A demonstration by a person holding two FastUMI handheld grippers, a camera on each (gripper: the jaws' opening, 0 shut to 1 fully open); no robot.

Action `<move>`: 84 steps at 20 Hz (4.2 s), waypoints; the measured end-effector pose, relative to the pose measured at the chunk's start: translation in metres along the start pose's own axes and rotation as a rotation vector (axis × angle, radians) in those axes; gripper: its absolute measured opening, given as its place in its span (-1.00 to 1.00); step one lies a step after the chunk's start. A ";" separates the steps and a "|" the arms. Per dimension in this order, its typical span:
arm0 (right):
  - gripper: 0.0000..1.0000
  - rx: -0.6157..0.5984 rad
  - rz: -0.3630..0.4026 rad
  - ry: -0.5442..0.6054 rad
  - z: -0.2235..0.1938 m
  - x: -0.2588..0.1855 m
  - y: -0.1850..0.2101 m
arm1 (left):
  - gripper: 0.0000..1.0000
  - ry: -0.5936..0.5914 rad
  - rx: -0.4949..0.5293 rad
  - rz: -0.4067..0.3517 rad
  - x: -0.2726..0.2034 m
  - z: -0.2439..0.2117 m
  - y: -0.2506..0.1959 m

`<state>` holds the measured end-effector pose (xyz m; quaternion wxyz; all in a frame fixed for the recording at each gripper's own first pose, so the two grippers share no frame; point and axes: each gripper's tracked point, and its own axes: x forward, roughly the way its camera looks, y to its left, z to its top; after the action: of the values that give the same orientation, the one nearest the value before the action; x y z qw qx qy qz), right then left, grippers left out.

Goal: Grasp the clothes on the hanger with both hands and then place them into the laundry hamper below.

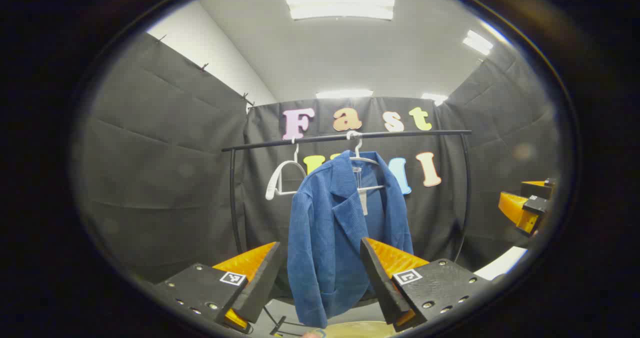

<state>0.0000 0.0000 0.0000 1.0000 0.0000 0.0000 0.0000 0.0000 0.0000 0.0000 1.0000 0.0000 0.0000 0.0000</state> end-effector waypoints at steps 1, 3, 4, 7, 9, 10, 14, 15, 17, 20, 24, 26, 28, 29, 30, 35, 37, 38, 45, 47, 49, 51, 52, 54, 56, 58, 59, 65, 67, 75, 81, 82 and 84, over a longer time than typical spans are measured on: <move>0.91 0.004 -0.002 0.007 -0.002 -0.002 -0.001 | 0.80 -0.002 0.001 0.001 -0.001 0.001 0.000; 0.90 0.010 -0.008 0.015 -0.004 -0.003 -0.001 | 0.80 -0.006 0.001 0.006 -0.002 0.003 0.002; 0.91 0.011 -0.010 0.018 -0.004 -0.004 -0.001 | 0.80 -0.009 0.000 0.007 -0.003 0.003 0.003; 0.91 0.016 -0.009 0.032 -0.008 -0.006 0.001 | 0.80 -0.010 0.005 0.007 -0.007 0.005 0.003; 0.91 0.018 -0.009 0.037 -0.009 -0.007 0.001 | 0.80 -0.015 0.013 0.009 -0.007 0.006 0.001; 0.91 0.019 -0.007 0.039 -0.008 -0.009 0.002 | 0.80 -0.017 0.016 0.010 -0.007 0.007 0.000; 0.91 0.014 -0.002 0.035 -0.005 -0.009 0.004 | 0.82 -0.027 0.016 0.008 -0.012 0.011 -0.001; 0.91 0.009 -0.004 0.035 -0.006 -0.009 0.003 | 0.82 -0.029 0.017 0.007 -0.013 0.011 0.000; 0.91 0.006 -0.002 0.038 -0.004 -0.011 0.003 | 0.81 -0.033 0.019 0.003 -0.014 0.010 -0.003; 0.91 0.011 0.000 0.035 -0.002 -0.014 0.004 | 0.82 -0.035 0.017 0.002 -0.014 0.011 -0.002; 0.91 0.011 -0.006 0.029 0.001 -0.016 0.002 | 0.81 -0.052 0.019 -0.002 -0.020 0.017 0.001; 0.91 0.022 -0.006 0.026 0.004 -0.016 0.003 | 0.80 -0.056 0.015 -0.005 -0.022 0.020 0.003; 0.91 0.019 -0.007 0.023 0.006 -0.016 0.003 | 0.81 -0.055 0.012 -0.005 -0.023 0.020 0.005; 0.91 0.014 -0.009 0.020 0.008 -0.017 0.002 | 0.81 -0.056 0.009 -0.006 -0.023 0.021 0.006; 0.91 0.010 -0.010 0.016 0.010 -0.017 0.002 | 0.81 -0.057 0.007 -0.007 -0.024 0.022 0.007; 0.91 -0.002 -0.009 -0.001 0.015 -0.018 0.005 | 0.80 -0.070 0.008 -0.012 -0.030 0.029 0.014; 0.91 -0.009 -0.009 0.002 0.015 -0.018 0.005 | 0.80 -0.069 0.007 -0.009 -0.031 0.030 0.016; 0.91 -0.008 -0.009 0.003 0.014 -0.018 0.005 | 0.80 -0.067 0.005 -0.009 -0.031 0.029 0.017; 0.91 -0.009 -0.016 -0.003 0.014 -0.019 0.007 | 0.80 -0.051 0.004 -0.003 -0.026 0.025 0.021; 0.91 -0.008 -0.021 -0.002 0.012 -0.019 0.006 | 0.80 -0.049 0.003 0.000 -0.027 0.024 0.023; 0.91 -0.003 -0.026 -0.001 0.012 -0.018 0.006 | 0.81 -0.048 0.001 0.001 -0.026 0.023 0.025; 0.91 -0.002 -0.030 0.005 0.010 -0.018 0.006 | 0.81 -0.046 0.002 0.002 -0.024 0.023 0.026; 0.91 0.000 -0.031 0.006 0.010 -0.018 0.006 | 0.81 -0.046 0.001 0.003 -0.025 0.022 0.027; 0.91 0.002 -0.033 0.005 0.010 -0.017 0.006 | 0.81 -0.045 0.000 0.006 -0.024 0.022 0.029; 0.92 0.001 -0.032 0.005 0.010 -0.017 0.007 | 0.81 -0.044 -0.002 0.004 -0.023 0.022 0.029; 0.91 -0.002 -0.032 0.008 0.009 -0.017 0.008 | 0.81 -0.042 0.000 0.005 -0.023 0.022 0.031; 0.91 0.000 -0.031 0.009 0.009 -0.017 0.009 | 0.81 -0.042 0.001 0.006 -0.024 0.021 0.032; 0.91 0.003 -0.016 -0.001 0.014 -0.008 0.012 | 0.80 -0.043 -0.008 -0.002 -0.015 0.030 0.027; 0.91 0.007 -0.006 -0.023 0.023 0.001 0.012 | 0.80 -0.050 -0.009 0.001 -0.006 0.038 0.024; 0.92 0.048 0.089 -0.072 0.045 0.060 0.028 | 0.80 -0.056 0.008 0.023 0.044 0.055 0.000; 0.90 0.055 0.184 -0.083 0.045 0.106 0.052 | 0.80 -0.055 0.026 0.056 0.095 0.056 -0.023; 0.90 0.060 0.205 -0.078 0.042 0.114 0.058 | 0.80 -0.050 0.027 0.061 0.102 0.054 -0.026; 0.90 0.067 0.238 -0.073 0.036 0.127 0.066 | 0.80 -0.046 0.014 0.070 0.118 0.051 -0.031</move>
<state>0.1269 0.0660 0.0364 0.9917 0.0336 -0.0365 0.1188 0.1183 -0.0312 0.0513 0.9991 0.0071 -0.0232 0.0350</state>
